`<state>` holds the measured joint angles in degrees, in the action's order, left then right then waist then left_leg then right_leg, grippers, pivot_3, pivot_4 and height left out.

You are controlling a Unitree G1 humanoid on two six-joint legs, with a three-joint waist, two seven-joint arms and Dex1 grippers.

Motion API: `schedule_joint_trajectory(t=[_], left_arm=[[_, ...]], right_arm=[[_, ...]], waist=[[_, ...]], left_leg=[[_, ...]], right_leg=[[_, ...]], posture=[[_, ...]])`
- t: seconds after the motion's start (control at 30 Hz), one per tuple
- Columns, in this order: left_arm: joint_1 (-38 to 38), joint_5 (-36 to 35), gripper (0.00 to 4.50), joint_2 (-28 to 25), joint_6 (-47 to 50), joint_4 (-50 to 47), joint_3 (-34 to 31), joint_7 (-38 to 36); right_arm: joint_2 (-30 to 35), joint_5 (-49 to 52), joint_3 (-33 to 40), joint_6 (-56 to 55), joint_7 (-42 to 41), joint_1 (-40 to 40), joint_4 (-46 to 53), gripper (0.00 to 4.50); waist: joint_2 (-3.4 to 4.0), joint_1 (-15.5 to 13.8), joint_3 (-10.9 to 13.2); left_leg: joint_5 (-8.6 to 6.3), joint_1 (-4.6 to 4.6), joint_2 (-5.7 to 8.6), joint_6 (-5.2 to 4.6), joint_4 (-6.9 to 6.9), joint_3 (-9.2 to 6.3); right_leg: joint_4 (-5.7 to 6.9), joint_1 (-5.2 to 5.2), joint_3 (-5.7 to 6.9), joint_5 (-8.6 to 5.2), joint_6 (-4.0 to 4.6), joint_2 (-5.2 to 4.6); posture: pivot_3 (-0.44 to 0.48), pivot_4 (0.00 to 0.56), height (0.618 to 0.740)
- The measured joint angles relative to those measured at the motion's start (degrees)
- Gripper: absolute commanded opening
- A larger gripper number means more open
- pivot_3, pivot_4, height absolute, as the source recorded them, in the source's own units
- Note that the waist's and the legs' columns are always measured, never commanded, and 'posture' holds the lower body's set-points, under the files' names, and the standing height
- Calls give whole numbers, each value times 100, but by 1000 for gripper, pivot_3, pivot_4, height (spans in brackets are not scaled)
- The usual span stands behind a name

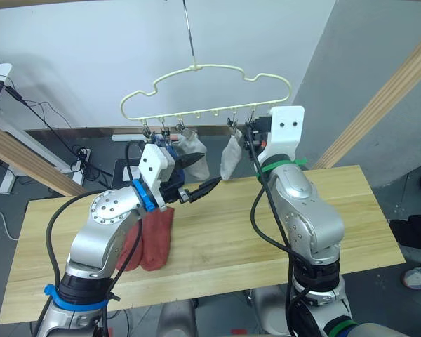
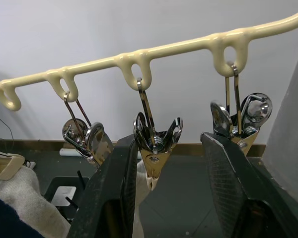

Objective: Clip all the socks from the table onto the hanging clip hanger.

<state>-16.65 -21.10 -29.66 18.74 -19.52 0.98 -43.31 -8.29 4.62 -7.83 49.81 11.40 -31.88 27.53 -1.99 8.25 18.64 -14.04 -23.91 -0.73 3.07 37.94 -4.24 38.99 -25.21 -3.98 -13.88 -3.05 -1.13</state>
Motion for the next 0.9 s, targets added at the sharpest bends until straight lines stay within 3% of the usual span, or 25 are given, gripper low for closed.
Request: schedule_joint_trajectory(t=[0.53,0.9], left_arm=[[3,16,3584,-20,-61,179,56,-22],[12,72,3584,-19,-174,216,87,-110]], right_arm=[[-1,788,94,-129,199,-1,-73,2026],[2,814,-24,-322,205,-2,-140,2026]], waist=[[0,3,0],[0,3,0]], left_leg=[[0,0,0,0,0,0],[0,0,0,0,0,1]], right_leg=[[0,0,0,0,0,0],[0,0,-1,0,0,0]], posture=[[-202,258,740],[-203,258,740]])
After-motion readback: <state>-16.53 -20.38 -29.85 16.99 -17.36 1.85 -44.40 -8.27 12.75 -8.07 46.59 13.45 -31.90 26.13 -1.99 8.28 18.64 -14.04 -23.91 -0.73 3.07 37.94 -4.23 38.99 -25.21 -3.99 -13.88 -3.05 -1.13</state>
